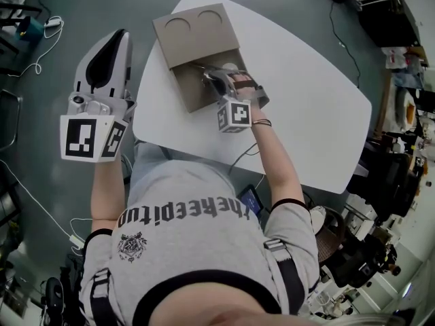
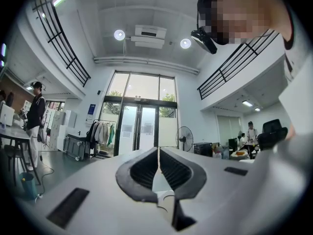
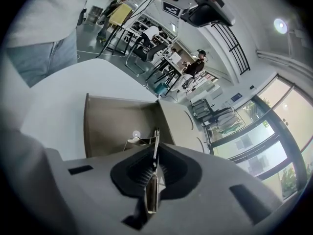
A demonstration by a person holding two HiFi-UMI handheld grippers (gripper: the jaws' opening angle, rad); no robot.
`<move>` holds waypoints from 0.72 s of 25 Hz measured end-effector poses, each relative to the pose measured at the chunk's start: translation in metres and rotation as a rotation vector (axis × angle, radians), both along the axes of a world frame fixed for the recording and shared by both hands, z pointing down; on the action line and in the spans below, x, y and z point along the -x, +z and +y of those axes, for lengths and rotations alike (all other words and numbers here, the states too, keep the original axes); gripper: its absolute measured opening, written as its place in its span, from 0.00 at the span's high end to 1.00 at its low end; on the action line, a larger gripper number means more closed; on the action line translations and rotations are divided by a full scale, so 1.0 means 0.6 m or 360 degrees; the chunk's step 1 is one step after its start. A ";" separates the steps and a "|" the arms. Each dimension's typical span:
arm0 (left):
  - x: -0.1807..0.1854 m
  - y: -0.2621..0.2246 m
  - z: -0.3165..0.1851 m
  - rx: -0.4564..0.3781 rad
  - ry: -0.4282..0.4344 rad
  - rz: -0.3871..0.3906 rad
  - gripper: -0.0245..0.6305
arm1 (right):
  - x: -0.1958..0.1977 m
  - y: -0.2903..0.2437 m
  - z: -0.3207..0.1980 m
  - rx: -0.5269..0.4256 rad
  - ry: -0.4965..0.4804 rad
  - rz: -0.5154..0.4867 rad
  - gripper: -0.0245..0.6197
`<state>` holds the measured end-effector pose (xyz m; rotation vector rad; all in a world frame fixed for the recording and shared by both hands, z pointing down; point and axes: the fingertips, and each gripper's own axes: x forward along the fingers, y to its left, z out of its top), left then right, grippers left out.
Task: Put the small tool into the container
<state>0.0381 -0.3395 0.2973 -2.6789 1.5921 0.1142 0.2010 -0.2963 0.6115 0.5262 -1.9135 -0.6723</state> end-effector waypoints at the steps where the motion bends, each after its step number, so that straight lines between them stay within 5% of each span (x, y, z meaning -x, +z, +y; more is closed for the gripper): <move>1: -0.001 0.000 0.001 0.0000 -0.0003 -0.0003 0.94 | -0.002 0.004 0.000 0.0006 0.0002 0.0002 0.95; 18: -0.013 -0.001 0.011 0.0009 -0.0031 -0.0029 0.94 | -0.003 0.038 0.005 0.0045 0.0065 -0.0016 0.91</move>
